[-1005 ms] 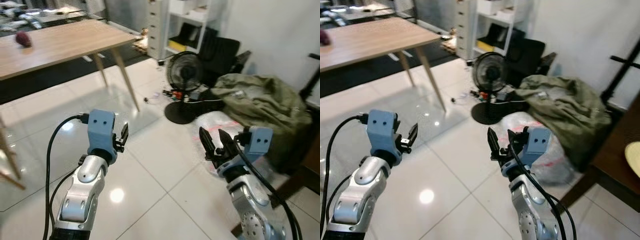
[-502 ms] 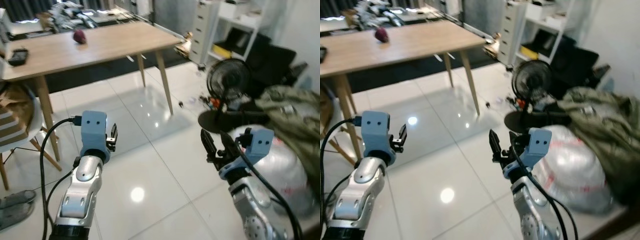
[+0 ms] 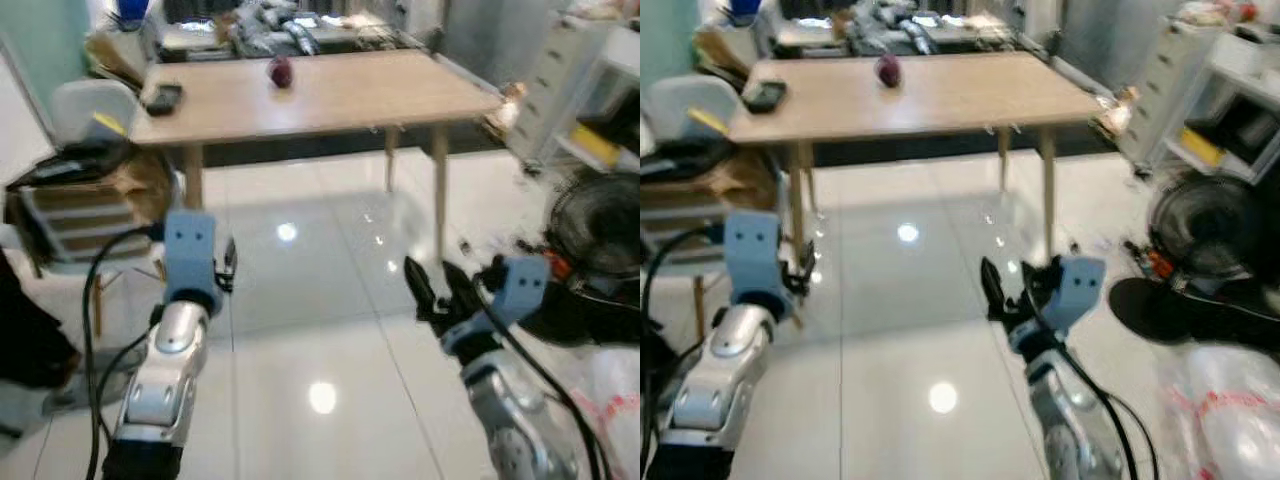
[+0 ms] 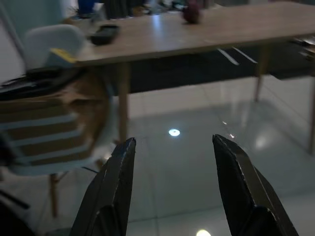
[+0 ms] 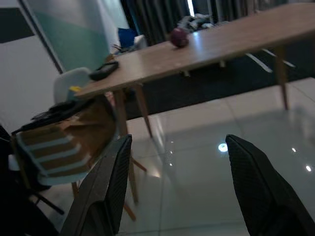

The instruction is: Setting the table

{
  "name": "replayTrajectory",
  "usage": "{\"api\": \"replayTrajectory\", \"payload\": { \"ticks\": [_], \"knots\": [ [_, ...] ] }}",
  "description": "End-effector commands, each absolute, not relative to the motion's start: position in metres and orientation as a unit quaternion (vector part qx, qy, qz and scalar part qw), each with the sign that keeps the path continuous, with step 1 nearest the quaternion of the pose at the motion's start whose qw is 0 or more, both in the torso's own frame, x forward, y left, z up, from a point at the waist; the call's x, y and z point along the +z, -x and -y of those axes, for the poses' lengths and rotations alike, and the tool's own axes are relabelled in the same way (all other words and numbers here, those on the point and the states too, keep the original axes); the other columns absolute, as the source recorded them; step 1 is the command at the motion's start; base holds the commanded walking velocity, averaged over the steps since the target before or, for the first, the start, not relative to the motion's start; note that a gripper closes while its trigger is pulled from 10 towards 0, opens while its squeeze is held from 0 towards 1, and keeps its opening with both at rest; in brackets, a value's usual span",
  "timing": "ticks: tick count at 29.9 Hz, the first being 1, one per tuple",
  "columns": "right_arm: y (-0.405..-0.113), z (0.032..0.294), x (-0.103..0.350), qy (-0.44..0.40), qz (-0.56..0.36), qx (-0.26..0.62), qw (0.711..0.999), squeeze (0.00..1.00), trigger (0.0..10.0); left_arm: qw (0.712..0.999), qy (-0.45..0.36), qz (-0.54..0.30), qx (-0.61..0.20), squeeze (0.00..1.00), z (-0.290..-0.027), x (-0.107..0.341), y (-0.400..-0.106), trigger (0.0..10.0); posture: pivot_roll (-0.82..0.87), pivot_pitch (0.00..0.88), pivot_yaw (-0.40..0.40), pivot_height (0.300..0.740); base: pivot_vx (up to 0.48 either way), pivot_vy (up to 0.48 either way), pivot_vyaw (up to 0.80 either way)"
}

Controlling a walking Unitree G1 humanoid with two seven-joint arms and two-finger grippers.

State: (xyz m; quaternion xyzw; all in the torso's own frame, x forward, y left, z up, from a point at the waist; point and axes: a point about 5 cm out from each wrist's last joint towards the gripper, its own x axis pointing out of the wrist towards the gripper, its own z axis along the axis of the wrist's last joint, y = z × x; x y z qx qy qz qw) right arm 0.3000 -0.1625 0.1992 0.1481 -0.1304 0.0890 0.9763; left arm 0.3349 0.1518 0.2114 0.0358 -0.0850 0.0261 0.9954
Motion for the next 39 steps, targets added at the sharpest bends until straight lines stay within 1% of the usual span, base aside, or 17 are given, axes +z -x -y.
{"api": "replayTrajectory", "payload": {
  "ticks": [1,6,7,11,12,20,23,36,39],
  "knots": [
    [-0.303,0.166,0.194,-0.147,0.122,0.063,0.980,0.00,10.0,0.996,-0.049,0.075,0.021,0.00,-0.154,0.204,-0.333,10.0,0.09,0.088,0.059,0.740,0.480,0.000,0.79],
    [-0.306,0.179,0.191,-0.139,0.116,0.014,0.983,0.00,10.0,0.995,-0.060,0.073,-0.009,0.00,-0.147,0.201,-0.332,10.0,0.10,0.084,0.060,0.740,0.480,0.000,0.79],
    [-0.308,0.187,0.188,-0.125,0.106,-0.013,0.986,0.00,10.0,0.995,-0.060,0.069,-0.033,0.00,-0.141,0.198,-0.331,10.0,0.10,0.084,0.059,0.740,0.480,0.000,0.79],
    [-0.308,0.191,0.187,-0.115,0.104,-0.023,0.988,0.00,10.0,0.995,-0.062,0.066,-0.050,0.00,-0.137,0.197,-0.330,10.0,0.10,0.084,0.059,0.740,0.480,0.000,0.74],
    [-0.308,0.192,0.186,-0.119,0.102,-0.021,0.987,0.00,10.0,0.994,-0.063,0.064,-0.061,0.00,-0.132,0.195,-0.329,10.0,0.10,0.084,0.058,0.740,0.480,0.000,0.00],
    [-0.307,0.196,0.183,-0.126,0.102,-0.036,0.986,0.00,10.0,0.994,-0.064,0.065,-0.064,0.00,-0.129,0.195,-0.331,10.0,0.10,0.085,0.058,0.740,0.480,0.000,0.00],
    [-0.307,0.199,0.180,-0.139,0.096,-0.045,0.985,0.00,10.0,0.994,-0.064,0.066,-0.066,0.00,-0.130,0.196,-0.331,10.0,0.09,0.086,0.060,0.740,0.480,0.000,-0.80],
    [-0.307,0.200,0.180,-0.138,0.095,-0.049,0.985,0.00,10.0,0.993,-0.065,0.067,-0.067,0.00,-0.131,0.196,-0.331,10.0,0.10,0.090,0.064,0.740,0.480,0.000,-0.80],
    [-0.308,0.203,0.179,-0.131,0.094,-0.060,0.985,0.00,10.0,0.993,-0.065,0.067,-0.067,0.00,-0.131,0.196,-0.331,10.0,0.10,0.092,0.065,0.740,0.480,0.000,-0.80]
  ]
}}
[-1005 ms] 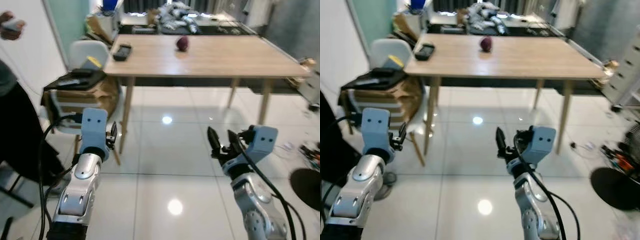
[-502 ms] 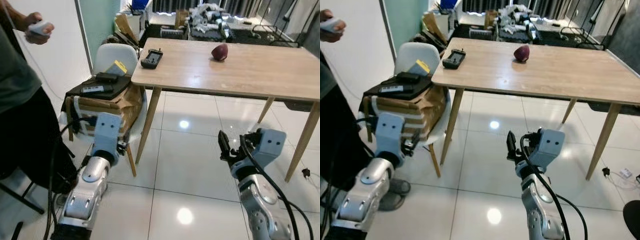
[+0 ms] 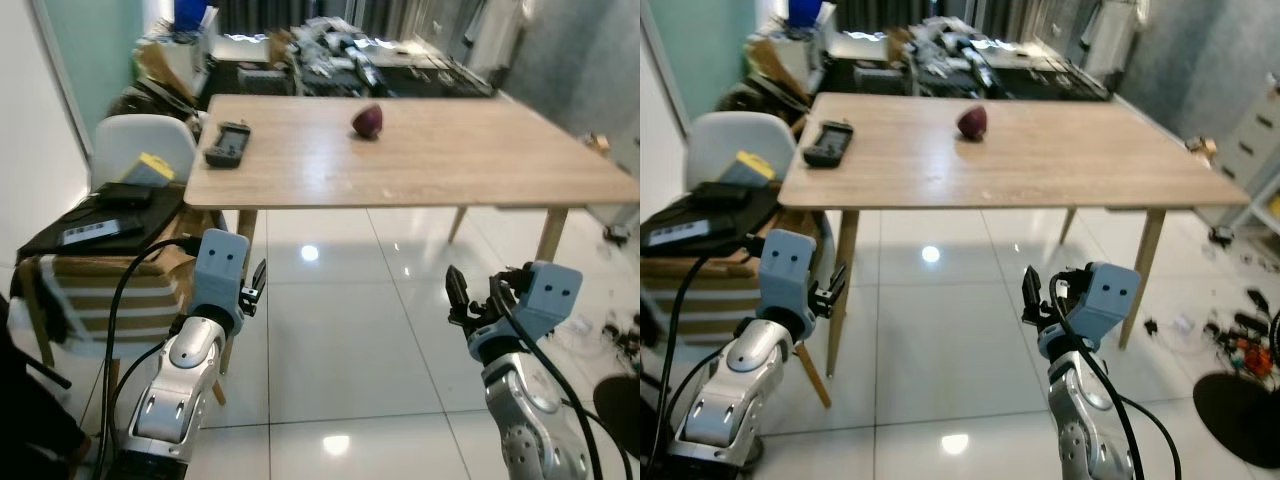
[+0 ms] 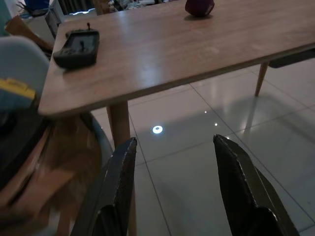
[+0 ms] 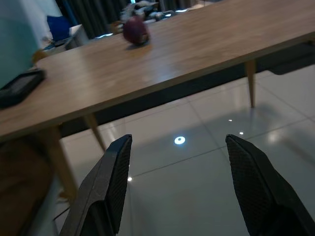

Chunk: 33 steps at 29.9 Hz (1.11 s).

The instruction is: Setting the table

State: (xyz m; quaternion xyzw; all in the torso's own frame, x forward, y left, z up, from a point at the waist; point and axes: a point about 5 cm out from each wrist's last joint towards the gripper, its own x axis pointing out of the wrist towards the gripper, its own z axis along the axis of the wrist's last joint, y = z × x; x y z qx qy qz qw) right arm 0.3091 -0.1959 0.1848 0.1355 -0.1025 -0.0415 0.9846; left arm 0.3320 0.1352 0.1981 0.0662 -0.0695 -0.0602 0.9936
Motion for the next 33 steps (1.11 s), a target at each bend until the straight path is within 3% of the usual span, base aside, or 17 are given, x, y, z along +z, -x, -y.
{"api": "replayTrajectory", "payload": {
  "ticks": [1,5,14,23,33],
  "knots": [
    [-0.308,0.204,0.179,-0.130,0.093,-0.064,0.985,0.00,10.0,0.993,-0.065,0.067,-0.067,0.00,-0.132,0.196,-0.331,10.0,0.10,0.092,0.065,0.740,0.480,0.000,-0.80],
    [-0.308,0.205,0.178,-0.131,0.095,-0.071,0.984,0.00,10.0,0.993,-0.065,0.068,-0.068,0.00,-0.132,0.197,-0.331,10.0,0.10,0.092,0.067,0.740,0.480,0.000,-0.80],
    [-0.309,0.205,0.187,-0.136,0.118,-0.072,0.981,0.00,10.0,0.993,-0.067,0.070,-0.067,0.00,-0.133,0.198,-0.331,10.0,0.10,0.092,0.070,0.740,0.480,0.000,0.00],
    [-0.313,0.173,0.198,-0.146,0.129,0.017,0.981,0.00,10.0,0.992,-0.076,0.082,-0.056,0.00,-0.138,0.204,-0.330,10.0,0.12,0.094,0.073,0.740,0.480,0.000,0.00],
    [-0.313,0.170,0.200,-0.148,0.132,0.023,0.980,0.00,10.0,0.992,-0.077,0.082,-0.056,0.00,-0.138,0.204,-0.329,10.0,0.12,0.096,0.068,0.740,0.480,0.000,0.00]
  ]
}}
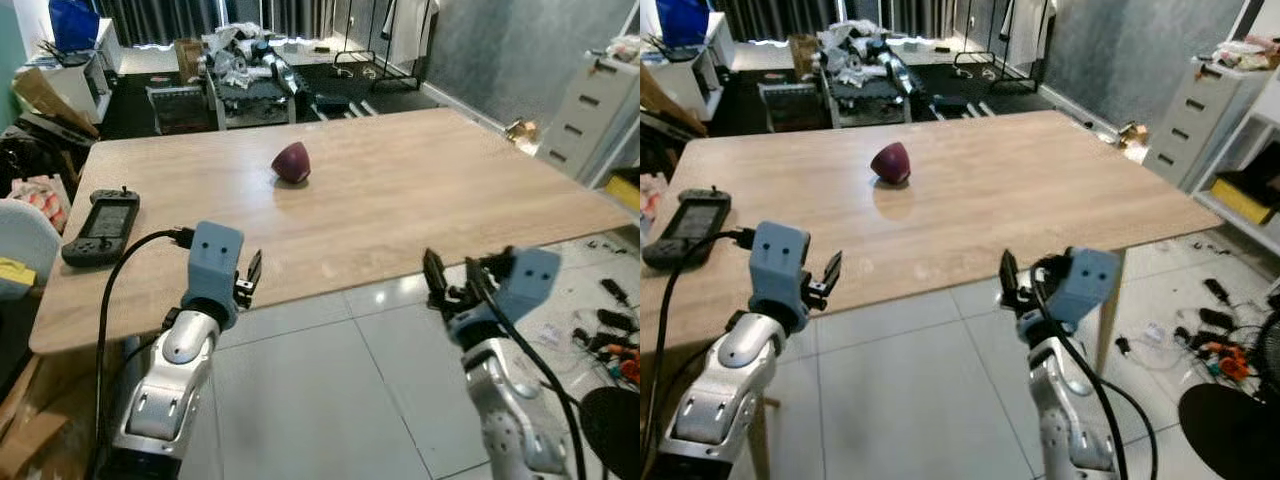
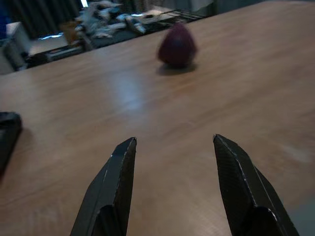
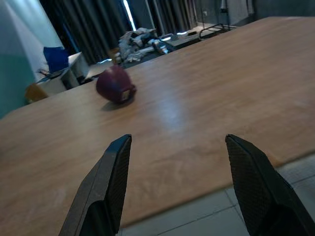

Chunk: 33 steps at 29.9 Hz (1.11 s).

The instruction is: Setting the table

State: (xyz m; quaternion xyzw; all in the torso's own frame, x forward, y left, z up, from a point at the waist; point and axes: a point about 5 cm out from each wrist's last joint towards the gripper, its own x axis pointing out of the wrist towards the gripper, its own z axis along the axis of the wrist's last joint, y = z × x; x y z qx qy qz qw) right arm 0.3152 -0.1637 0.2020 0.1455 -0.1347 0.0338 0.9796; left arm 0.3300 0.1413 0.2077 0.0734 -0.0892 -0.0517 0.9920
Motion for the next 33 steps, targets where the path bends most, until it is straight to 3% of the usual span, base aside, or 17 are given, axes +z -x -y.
{"api": "replayTrajectory", "payload": {
  "ticks": [1,33],
  "knots": [
    [-0.3125,0.1711,0.1993,-0.148,0.132,0.022,0.980,0.00,10.0,0.992,-0.077,0.082,-0.056,0.00,-0.1380,0.2033,-0.3289,10.0,0.12,0.097,0.070,0.740,0.480,0.000,0.00],
    [-0.3104,0.1726,0.1965,-0.142,0.128,0.019,0.981,0.00,10.0,0.992,-0.079,0.079,-0.062,0.00,-0.1368,0.2012,-0.3289,10.0,0.11,0.089,0.071,0.740,0.480,0.000,0.00]
  ]
}}
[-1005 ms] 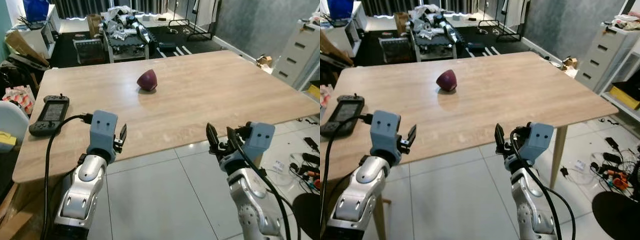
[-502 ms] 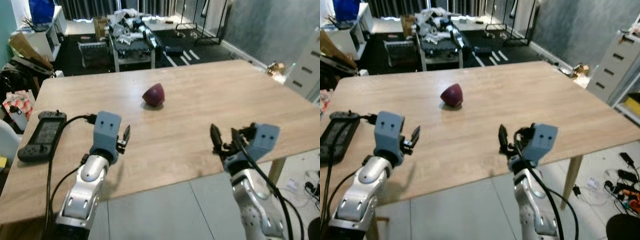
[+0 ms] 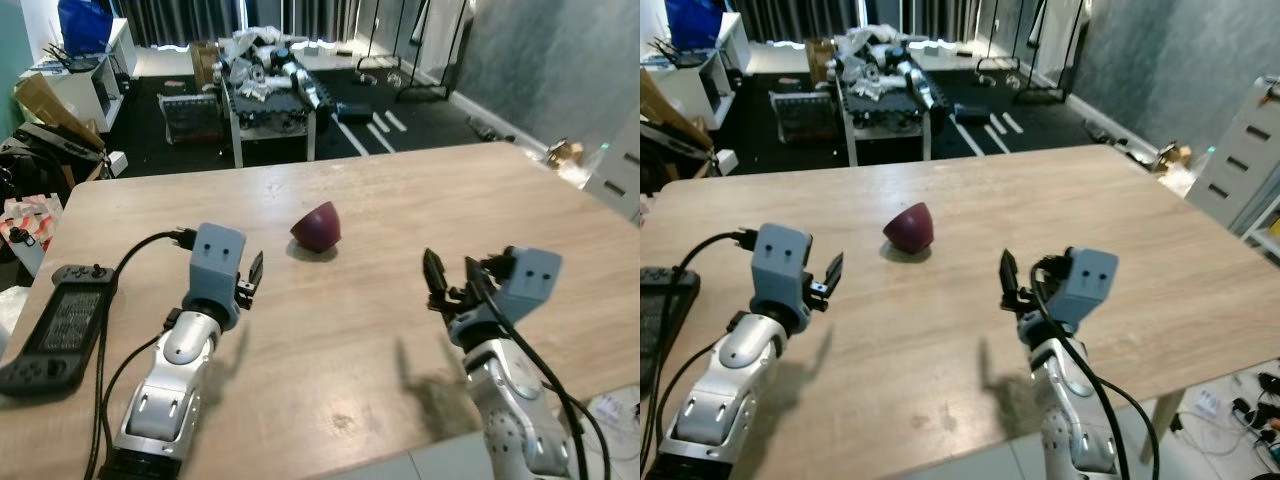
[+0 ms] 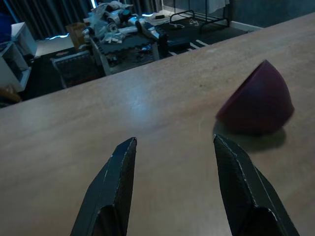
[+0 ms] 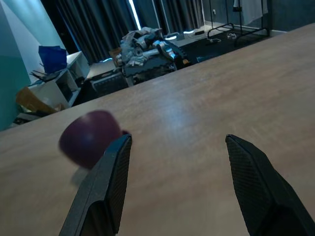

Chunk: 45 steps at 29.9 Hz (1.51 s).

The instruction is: Setting the table

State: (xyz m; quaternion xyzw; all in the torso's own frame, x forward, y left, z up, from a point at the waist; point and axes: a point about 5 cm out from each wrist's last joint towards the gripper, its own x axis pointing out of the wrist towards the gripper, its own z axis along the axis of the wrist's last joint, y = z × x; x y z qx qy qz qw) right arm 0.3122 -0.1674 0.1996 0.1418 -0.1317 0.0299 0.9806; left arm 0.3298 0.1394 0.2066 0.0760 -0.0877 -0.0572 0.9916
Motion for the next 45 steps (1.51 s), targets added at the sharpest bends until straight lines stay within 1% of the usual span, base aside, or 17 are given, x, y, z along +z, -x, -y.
{"api": "replayTrajectory", "payload": {
  "ticks": [1,3,21,27,29,30,31,33,35,37,38,40,42,43,45],
  "knots": [
    [-0.310,0.174,0.196,-0.141,0.128,0.018,0.981,0.00,10.0,0.992,-0.079,0.079,-0.063,0.00,-0.137,0.201,-0.329,10.0,0.11,0.089,0.071,0.740,0.480,0.000,0.00],
    [-0.310,0.176,0.196,-0.140,0.128,0.015,0.982,0.00,10.0,0.992,-0.079,0.081,-0.064,0.00,-0.136,0.201,-0.329,10.0,0.11,0.089,0.071,0.740,0.368,0.000,0.00],
    [-0.310,0.177,0.195,-0.137,0.126,0.012,0.983,0.00,10.0,0.991,-0.080,0.079,-0.065,0.00,-0.135,0.202,-0.329,10.0,0.11,0.100,0.070,0.740,0.000,0.000,0.00],
    [-0.309,0.178,0.195,-0.134,0.124,0.009,0.983,0.00,10.0,0.991,-0.077,0.069,-0.085,0.00,-0.142,0.201,-0.331,10.0,0.12,0.105,0.069,0.740,0.000,0.000,0.00],
    [-0.308,0.180,0.194,-0.133,0.123,0.005,0.984,0.00,10.0,0.987,-0.095,0.064,-0.114,0.00,-0.159,0.206,-0.336,10.0,0.12,0.116,0.069,0.740,0.000,0.000,0.00],
    [-0.308,0.180,0.194,-0.133,0.123,0.005,0.984,0.00,10.0,0.987,-0.095,0.064,-0.114,0.00,-0.159,0.206,-0.336,10.0,0.12,0.116,0.069,0.740,0.000,0.000,0.00],
    [-0.308,0.180,0.194,-0.133,0.123,0.003,0.984,0.00,10.0,0.985,-0.098,0.063,-0.126,0.00,-0.165,0.208,-0.337,10.0,0.12,0.121,0.069,0.740,0.000,0.000,0.00],
    [-0.309,0.183,0.194,-0.132,0.122,-0.003,0.984,0.00,10.0,0.979,-0.102,0.057,-0.167,0.00,-0.175,0.213,-0.339,10.0,0.12,0.127,0.069,0.740,0.000,0.000,0.00],
    [-0.310,0.184,0.193,-0.133,0.120,-0.009,0.984,0.00,10.0,0.972,-0.102,0.050,-0.205,0.00,-0.179,0.214,-0.341,10.0,0.13,0.140,0.069,0.740,0.000,0.000,0.00],
    [-0.312,0.186,0.194,-0.133,0.120,-0.014,0.984,0.00,10.0,0.961,-0.114,0.043,-0.246,0.00,-0.180,0.214,-0.343,10.0,0.13,0.147,0.068,0.740,0.000,0.000,0.00],
    [-0.312,0.186,0.194,-0.133,0.120,-0.014,0.984,0.00,10.0,0.961,-0.114,0.043,-0.246,0.00,-0.180,0.214,-0.343,10.0,0.13,0.147,0.068,0.740,0.000,0.000,0.00],
    [-0.315,0.187,0.200,-0.128,0.128,-0.012,0.983,0.00,10.0,0.938,-0.110,0.028,-0.326,0.00,-0.175,0.217,-0.347,10.0,0.11,0.172,0.075,0.740,0.000,0.000,0.00],
    [-0.316,0.187,0.207,-0.122,0.138,-0.008,0.983,0.00,10.0,0.916,-0.098,0.021,-0.387,0.00,-0.168,0.223,-0.350,10.0,0.10,0.182,0.079,0.740,0.000,0.000,0.00],
    [-0.316,0.187,0.207,-0.122,0.138,-0.008,0.983,0.00,10.0,0.916,-0.098,0.021,-0.387,0.00,-0.168,0.223,-0.350,10.0,0.10,0.182,0.079,0.740,0.000,0.000,0.00],
    [-0.317,0.188,0.214,-0.117,0.147,-0.008,0.982,0.00,10.0,0.898,-0.098,0.025,-0.429,0.00,-0.160,0.232,-0.356,10.0,0.08,0.203,0.086,0.740,0.000,0.000,0.00]
  ]
}}
